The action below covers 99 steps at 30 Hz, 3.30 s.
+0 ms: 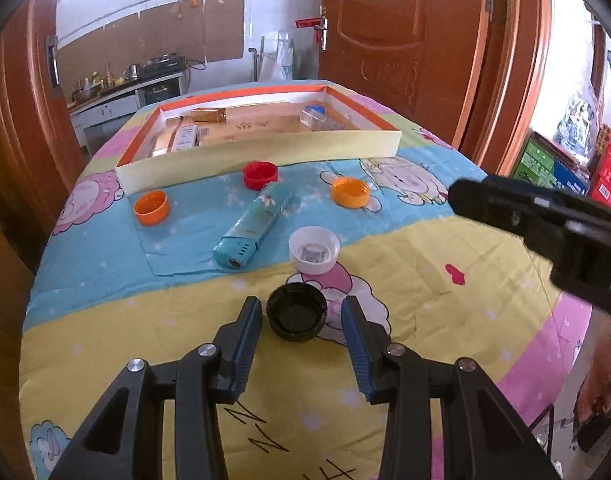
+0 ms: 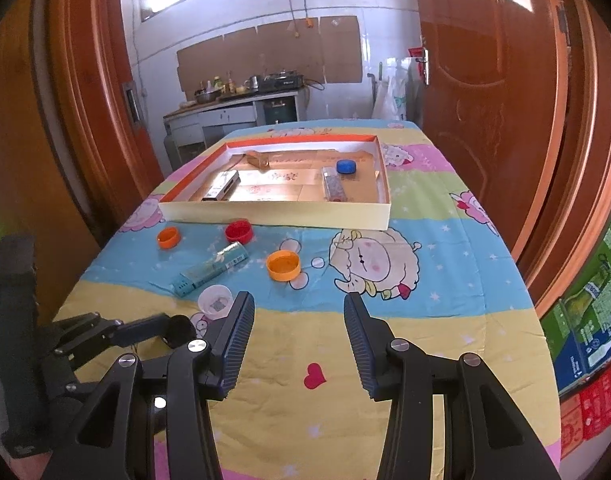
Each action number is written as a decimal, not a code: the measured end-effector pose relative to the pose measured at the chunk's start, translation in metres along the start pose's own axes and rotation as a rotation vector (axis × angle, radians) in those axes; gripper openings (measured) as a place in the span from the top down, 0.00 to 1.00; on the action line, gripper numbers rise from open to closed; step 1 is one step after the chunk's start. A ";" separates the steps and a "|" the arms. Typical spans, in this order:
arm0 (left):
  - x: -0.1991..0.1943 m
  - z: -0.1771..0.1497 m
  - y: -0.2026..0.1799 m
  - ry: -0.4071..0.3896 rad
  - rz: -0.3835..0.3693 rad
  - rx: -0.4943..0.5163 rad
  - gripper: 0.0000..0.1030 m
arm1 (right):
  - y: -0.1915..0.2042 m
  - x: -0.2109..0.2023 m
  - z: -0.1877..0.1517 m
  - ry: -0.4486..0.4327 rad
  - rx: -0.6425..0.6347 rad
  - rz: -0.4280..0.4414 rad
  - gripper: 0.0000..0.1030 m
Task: Organize rigid objects
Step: 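Grasp the black cap with the left tool while the right tool grasps the white cap, then carry the black cap and white cap over the tray with both tools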
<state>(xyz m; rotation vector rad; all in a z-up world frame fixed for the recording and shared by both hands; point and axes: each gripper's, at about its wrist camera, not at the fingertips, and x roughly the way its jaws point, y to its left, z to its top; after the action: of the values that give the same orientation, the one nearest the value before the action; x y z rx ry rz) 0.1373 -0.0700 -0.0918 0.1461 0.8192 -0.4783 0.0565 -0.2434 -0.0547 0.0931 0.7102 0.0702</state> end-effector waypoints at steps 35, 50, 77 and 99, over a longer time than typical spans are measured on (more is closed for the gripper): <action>-0.045 -0.008 0.083 -0.123 0.081 -0.200 0.71 | 0.075 0.091 0.002 0.209 -0.242 0.050 0.57; -0.049 0.000 0.084 -0.141 0.092 -0.186 0.71 | 0.069 0.067 0.010 0.148 -0.216 0.089 0.71; -0.055 0.107 0.075 -0.264 0.008 -0.127 0.71 | 0.034 0.030 0.084 -0.013 -0.150 0.068 0.70; 0.013 0.175 0.074 -0.214 0.067 -0.099 0.71 | -0.004 0.086 0.138 0.012 -0.089 0.051 0.70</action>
<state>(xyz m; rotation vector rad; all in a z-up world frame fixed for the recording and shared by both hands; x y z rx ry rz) 0.2959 -0.0628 0.0141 0.0297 0.6246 -0.3818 0.2119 -0.2479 -0.0067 0.0258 0.7157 0.1506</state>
